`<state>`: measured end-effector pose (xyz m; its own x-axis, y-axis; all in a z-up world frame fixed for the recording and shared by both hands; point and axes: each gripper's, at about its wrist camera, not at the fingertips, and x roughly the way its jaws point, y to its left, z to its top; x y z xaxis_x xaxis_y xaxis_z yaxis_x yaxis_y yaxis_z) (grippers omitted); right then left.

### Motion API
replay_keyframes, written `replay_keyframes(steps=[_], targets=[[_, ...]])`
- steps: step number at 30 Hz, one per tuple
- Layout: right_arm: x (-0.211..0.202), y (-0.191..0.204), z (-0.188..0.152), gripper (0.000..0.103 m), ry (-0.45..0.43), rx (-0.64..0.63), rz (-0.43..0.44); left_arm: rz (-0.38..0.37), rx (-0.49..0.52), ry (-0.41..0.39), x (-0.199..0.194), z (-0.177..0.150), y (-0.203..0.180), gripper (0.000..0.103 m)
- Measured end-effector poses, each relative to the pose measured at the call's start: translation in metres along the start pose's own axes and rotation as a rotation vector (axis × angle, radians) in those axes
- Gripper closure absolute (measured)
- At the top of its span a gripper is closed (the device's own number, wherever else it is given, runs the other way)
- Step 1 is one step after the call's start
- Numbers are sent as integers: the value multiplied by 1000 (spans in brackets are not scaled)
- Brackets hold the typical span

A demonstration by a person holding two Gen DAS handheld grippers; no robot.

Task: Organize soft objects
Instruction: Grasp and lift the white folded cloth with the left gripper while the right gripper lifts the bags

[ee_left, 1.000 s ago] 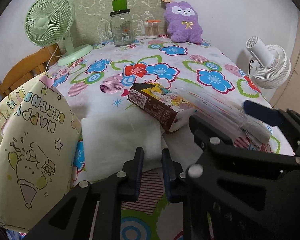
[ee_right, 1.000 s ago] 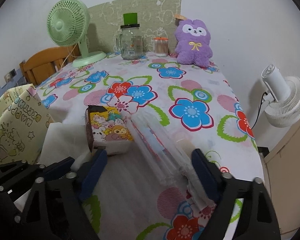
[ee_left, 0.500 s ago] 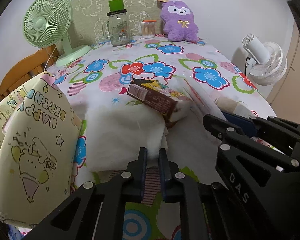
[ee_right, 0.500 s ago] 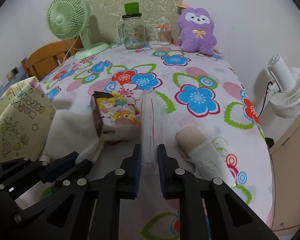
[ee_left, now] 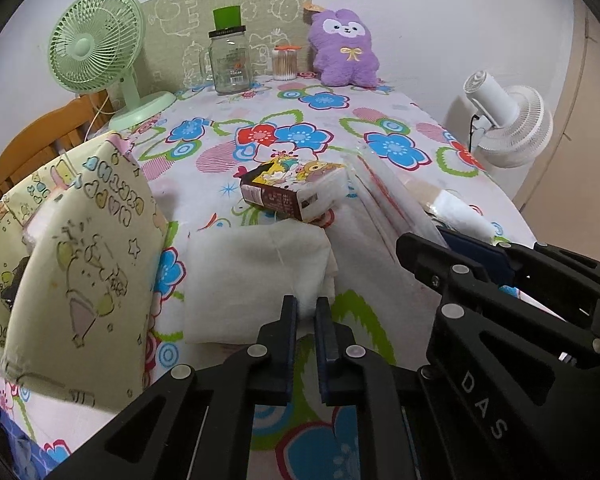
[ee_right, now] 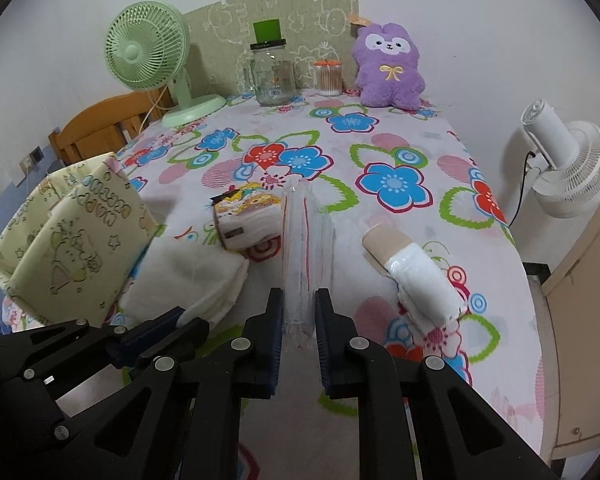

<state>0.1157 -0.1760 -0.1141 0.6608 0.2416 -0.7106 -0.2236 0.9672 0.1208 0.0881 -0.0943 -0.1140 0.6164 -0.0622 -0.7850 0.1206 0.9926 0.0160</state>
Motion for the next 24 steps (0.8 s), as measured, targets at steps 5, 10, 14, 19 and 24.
replay_keyframes(steps=[5, 10, 14, 19, 24], targets=[[-15, 7, -6, 85, -19, 5, -1, -12, 1, -17, -12, -6, 1, 98], [-29, 12, -11, 85, -37, 13, -6, -19, 4, -42, -27, -12, 2, 98], [-42, 17, -14, 85, -58, 17, -14, -26, 8, -63, -38, -15, 3, 98], [-59, 22, -15, 84, -87, 24, -21, -22, 11, -91, -52, -15, 4, 98], [-77, 27, -13, 85, -120, 27, -28, -29, 22, -127, -68, -12, 4, 98]])
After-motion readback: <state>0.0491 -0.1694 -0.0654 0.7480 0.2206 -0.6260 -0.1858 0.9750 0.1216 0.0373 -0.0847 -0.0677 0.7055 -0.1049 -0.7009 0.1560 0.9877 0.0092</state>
